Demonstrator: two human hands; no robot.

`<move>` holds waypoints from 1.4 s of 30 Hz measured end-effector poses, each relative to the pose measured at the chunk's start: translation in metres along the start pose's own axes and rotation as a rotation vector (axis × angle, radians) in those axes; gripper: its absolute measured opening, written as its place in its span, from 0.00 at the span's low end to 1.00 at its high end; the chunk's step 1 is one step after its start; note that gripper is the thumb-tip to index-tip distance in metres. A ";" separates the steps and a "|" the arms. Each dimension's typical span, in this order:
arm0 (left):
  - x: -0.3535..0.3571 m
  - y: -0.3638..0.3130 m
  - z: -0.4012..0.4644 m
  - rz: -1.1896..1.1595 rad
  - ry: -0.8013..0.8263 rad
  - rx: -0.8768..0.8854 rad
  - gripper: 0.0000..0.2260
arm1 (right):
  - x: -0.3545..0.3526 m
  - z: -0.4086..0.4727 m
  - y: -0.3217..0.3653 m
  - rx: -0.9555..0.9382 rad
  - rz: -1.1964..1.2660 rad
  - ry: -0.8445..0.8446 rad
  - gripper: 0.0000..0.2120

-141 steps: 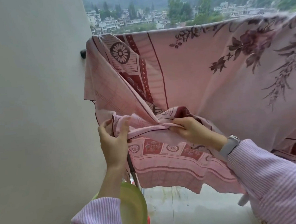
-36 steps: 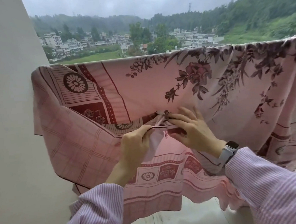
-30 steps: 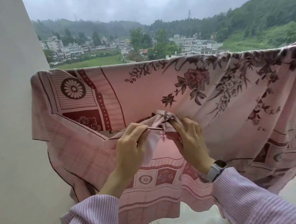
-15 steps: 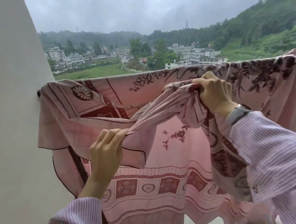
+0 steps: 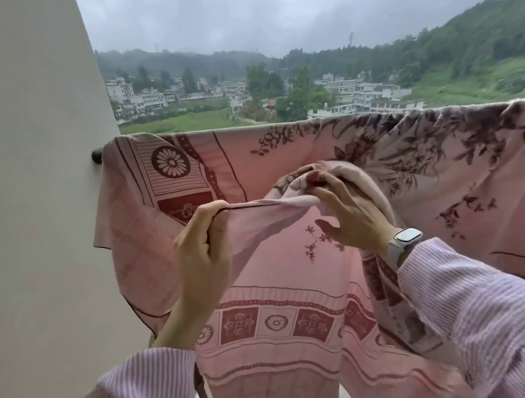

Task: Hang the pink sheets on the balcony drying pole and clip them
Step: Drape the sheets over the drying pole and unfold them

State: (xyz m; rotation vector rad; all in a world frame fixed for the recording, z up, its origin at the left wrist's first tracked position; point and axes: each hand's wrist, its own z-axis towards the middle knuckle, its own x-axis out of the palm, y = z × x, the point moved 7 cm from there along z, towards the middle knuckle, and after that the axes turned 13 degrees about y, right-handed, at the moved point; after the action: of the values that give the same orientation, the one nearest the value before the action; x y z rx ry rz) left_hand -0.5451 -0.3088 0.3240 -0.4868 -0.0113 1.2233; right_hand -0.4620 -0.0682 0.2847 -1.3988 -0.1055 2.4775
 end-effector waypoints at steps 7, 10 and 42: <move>-0.015 0.035 0.002 -0.033 -0.125 -0.290 0.06 | -0.039 -0.032 -0.042 0.175 -0.055 -0.226 0.21; -0.023 0.066 -0.007 0.029 -0.165 -0.452 0.09 | -0.048 -0.049 -0.056 0.245 0.005 -0.166 0.19; 0.183 -0.011 0.124 0.418 0.620 0.360 0.12 | -0.077 -0.013 -0.111 0.658 0.661 -0.299 0.14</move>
State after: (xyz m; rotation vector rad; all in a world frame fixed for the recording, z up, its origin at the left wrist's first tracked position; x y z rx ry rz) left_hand -0.5030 -0.1026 0.3941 -0.5475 0.8606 1.3944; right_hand -0.3894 0.0144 0.3645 -0.8474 1.1684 2.7805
